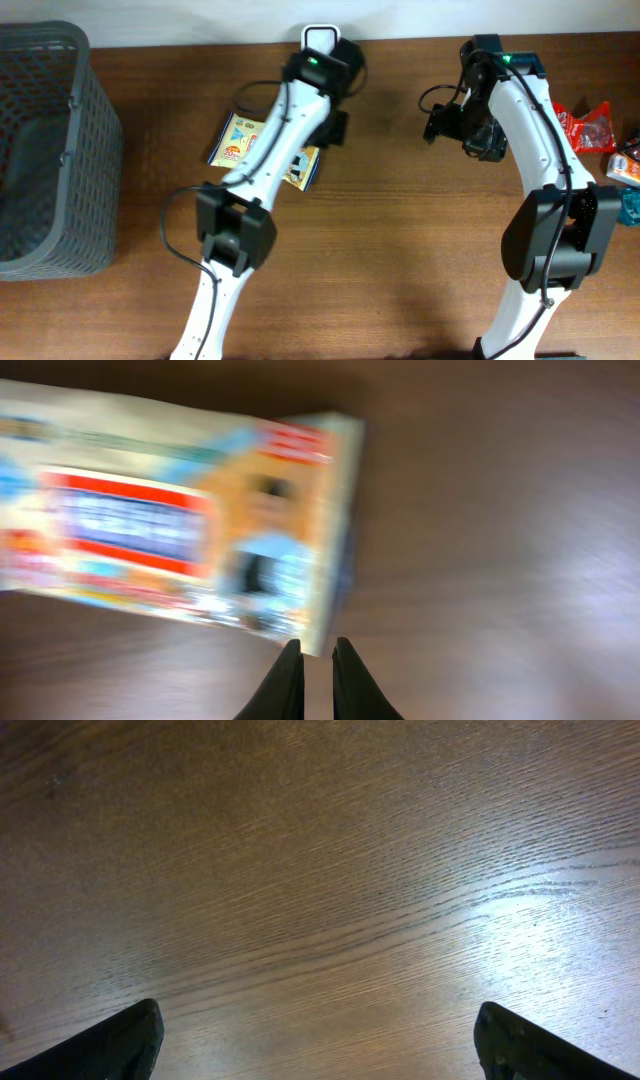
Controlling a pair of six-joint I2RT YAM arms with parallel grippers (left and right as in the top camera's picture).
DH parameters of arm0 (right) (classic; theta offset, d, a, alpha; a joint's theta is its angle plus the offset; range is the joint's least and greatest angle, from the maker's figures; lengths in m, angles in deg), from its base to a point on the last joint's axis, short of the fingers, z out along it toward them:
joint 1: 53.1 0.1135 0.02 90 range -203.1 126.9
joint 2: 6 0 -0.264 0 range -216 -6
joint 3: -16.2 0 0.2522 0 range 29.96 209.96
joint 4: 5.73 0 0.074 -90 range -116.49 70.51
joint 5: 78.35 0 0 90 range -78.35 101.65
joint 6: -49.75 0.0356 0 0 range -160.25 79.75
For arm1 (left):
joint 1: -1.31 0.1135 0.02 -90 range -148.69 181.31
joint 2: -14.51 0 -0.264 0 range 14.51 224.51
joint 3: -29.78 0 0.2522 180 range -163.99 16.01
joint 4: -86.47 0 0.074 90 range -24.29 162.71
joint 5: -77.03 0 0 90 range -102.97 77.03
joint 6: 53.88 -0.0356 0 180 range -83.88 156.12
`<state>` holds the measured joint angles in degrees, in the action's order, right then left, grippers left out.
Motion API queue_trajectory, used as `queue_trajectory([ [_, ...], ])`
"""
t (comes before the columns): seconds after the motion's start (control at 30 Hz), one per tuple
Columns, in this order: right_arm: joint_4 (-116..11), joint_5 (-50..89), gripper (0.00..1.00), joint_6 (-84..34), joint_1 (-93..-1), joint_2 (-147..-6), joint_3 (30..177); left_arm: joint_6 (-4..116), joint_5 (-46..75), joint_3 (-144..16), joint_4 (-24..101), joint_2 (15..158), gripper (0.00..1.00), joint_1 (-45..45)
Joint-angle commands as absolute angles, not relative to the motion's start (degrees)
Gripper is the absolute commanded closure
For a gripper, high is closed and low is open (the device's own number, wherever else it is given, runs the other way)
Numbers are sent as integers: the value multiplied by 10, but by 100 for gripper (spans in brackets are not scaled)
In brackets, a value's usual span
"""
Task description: Scan the item barcode
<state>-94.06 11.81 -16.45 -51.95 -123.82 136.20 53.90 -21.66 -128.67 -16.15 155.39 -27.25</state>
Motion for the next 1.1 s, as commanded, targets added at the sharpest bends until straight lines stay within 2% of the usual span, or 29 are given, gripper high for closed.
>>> queue_trajectory([
  [0.0, -940, 109, 1, -162, -521, -1227, 1360, 532, -336, -1296, -158, 1537, 100, -193],
  [0.13, -940, 110, 1, -162, -521, -1227, 1360, 532, -319, -1273, -149, 1539, 100, -134],
  [0.33, -940, 109, 1, -162, -521, -1227, 1360, 528, -172, -1168, -60, 1541, 100, -105],
  [0.6, -940, 110, 1, -162, -521, -1227, 1360, 528, -135, -1047, 11, 1541, 100, -142],
  [0.83, -940, 110, 1, -162, -521, -1227, 1360, 569, -50, -1047, 6, 1540, 100, -199],
  [1.07, -941, 109, 1, -162, -521, -1227, 1360, 603, -52, -1052, 7, 1540, 100, -242],
])
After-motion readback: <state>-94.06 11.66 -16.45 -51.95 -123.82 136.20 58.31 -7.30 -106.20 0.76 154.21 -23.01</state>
